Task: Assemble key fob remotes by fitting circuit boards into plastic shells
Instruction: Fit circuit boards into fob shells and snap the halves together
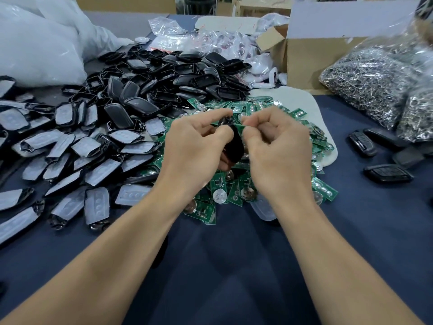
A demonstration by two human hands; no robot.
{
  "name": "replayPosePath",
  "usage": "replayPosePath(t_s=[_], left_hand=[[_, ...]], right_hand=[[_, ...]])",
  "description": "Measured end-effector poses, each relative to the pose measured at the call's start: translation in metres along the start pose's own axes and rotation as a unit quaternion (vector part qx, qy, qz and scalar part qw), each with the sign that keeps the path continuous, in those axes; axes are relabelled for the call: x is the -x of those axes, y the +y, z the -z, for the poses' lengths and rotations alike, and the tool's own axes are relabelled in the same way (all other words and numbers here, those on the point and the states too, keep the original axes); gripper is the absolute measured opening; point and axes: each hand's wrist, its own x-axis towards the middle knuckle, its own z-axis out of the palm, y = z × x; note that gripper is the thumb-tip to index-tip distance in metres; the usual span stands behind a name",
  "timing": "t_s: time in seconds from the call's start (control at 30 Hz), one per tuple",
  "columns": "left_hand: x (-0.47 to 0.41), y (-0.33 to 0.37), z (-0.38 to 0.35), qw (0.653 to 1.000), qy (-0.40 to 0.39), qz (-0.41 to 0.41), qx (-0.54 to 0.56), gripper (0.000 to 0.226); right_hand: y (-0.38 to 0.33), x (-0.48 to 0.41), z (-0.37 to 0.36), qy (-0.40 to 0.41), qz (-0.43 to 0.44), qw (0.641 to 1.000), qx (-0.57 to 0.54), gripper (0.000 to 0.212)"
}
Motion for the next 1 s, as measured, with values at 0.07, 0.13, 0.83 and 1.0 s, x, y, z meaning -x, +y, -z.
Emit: replayPosePath(t_s=[0.07, 0.13, 0.83, 1.0], left_hand=[[-0.001, -0.002, 0.001, 1.0, 0.006, 0.002, -0.03, 0.036], [-0.001, -0.002, 0.002, 0.999, 0.006, 0.005, -0.032, 0.035], [0.003, 0.004, -0.004, 0.992, 0.116, 0.04, 0.017, 0.014], [0.002, 0.006, -0.005, 0.991, 0.096, 0.061, 0.071, 0.018]], right_hand=[[0.0, 0.002, -0.002, -0.046, -0.018, 0.999, -0.008, 0.015], [0.0, 0.001, -0.002, -0.068, -0.019, 0.997, -0.009, 0.016], [-0.002, 0.0, 0.007, 0.022, -0.041, 0.999, 0.001, 0.014], [-0.005, 0.002, 0.007, 0.016, -0.03, 0.999, -0.01, 0.018]])
